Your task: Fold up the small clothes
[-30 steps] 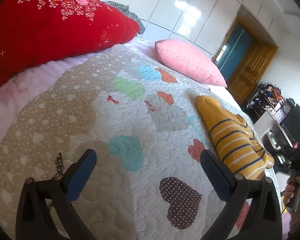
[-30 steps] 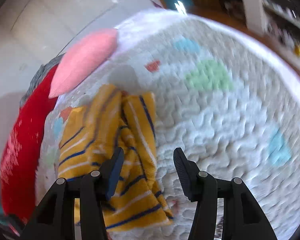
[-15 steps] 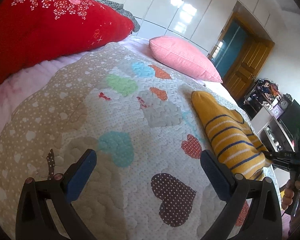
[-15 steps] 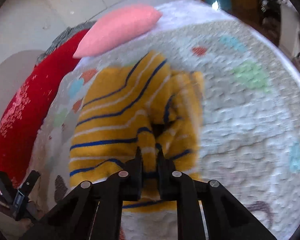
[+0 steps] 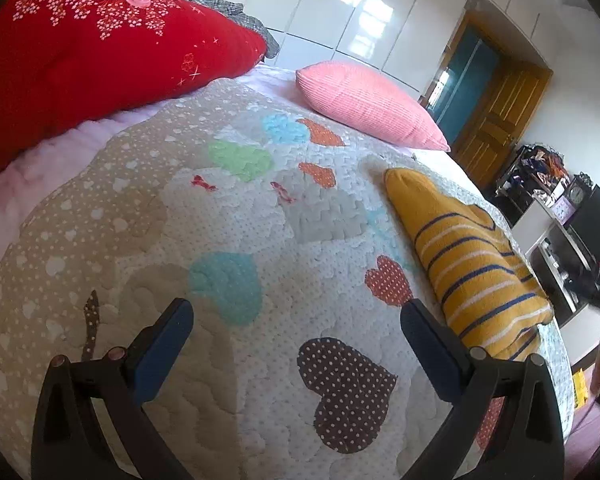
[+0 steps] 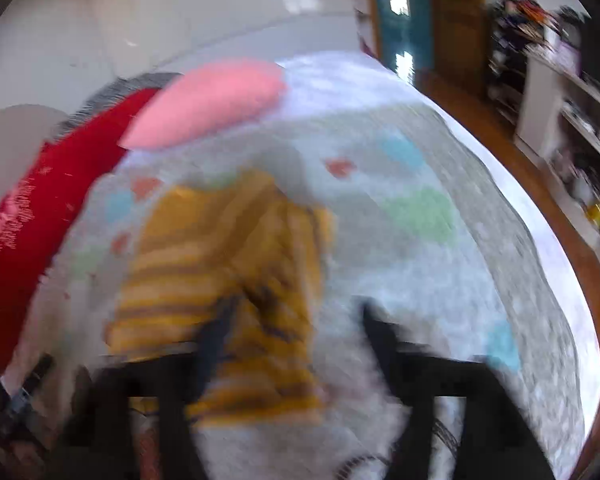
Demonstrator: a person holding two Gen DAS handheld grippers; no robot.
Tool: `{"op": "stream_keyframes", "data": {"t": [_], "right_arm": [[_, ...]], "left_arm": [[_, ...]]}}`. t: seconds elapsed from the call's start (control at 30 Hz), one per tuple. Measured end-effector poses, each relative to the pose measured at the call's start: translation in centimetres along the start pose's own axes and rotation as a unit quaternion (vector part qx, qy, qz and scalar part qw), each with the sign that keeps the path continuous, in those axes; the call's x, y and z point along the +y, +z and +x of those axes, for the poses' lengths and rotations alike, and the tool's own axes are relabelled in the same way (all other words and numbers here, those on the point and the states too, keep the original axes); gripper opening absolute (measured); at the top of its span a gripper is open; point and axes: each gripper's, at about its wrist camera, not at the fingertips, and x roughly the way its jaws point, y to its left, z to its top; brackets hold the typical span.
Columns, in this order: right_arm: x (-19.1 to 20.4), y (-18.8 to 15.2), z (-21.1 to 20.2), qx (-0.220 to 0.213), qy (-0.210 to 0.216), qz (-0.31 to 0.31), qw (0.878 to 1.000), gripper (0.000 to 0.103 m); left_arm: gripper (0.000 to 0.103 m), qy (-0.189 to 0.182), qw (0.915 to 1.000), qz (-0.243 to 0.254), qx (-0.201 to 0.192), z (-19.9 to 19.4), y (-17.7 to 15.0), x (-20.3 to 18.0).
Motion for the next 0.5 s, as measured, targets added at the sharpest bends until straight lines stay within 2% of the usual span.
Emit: {"op": "stream_keyframes", "data": {"t": [0.07, 0.2, 0.23, 0.27, 0.3, 0.33, 0.4, 0.43, 0.5], "right_arm": [[1.9, 1.8, 1.5, 0.002, 0.001, -0.019, 1.000, 0.085], [4.2, 4.1, 7.9, 0.059, -0.028, -0.013, 0.998, 0.084], [4.3, 4.4, 9.0, 0.074, -0.025, -0.004, 0.997, 0.073], [4.5, 4.3, 10.5, 0.096, 0.000, 0.009, 0.995, 0.042], [4.5, 3.9, 11.0, 0.110, 0.017, 0.013, 0.994, 0.030], [4.9, 3.8, 11.3, 0.117, 0.017, 0.007, 0.993, 0.025], [5.9, 3.7, 11.0, 0.107, -0.019, -0.035, 0.993, 0.012], [5.7, 3.7, 10.8, 0.106, -0.037, -0.040, 0.993, 0.011], [3.6, 3.7, 10.6, 0.103, -0.067, -0.006, 0.992, 0.011]], "left_arm": [[0.103, 0.001, 1.0000, 0.005, -0.001, 0.0, -0.1, -0.2], [0.103, -0.005, 1.0000, 0.002, 0.002, 0.0, -0.1, 0.1], [0.103, -0.007, 1.0000, -0.002, 0.004, 0.1, -0.1, 0.2], [0.103, -0.009, 0.9999, -0.006, 0.008, 0.3, -0.1, 0.5], [0.103, -0.012, 0.9998, -0.010, 0.012, 0.4, 0.0, 0.6], [0.103, -0.014, 0.9997, -0.014, 0.015, 0.6, 0.0, 0.7], [0.103, -0.014, 0.9995, -0.017, 0.021, 0.8, 0.0, 0.8], [0.103, -0.013, 0.9995, -0.016, 0.023, 0.9, 0.1, 0.7], [0.103, -0.010, 0.9996, -0.011, 0.025, 1.0, 0.0, 0.5]]}}
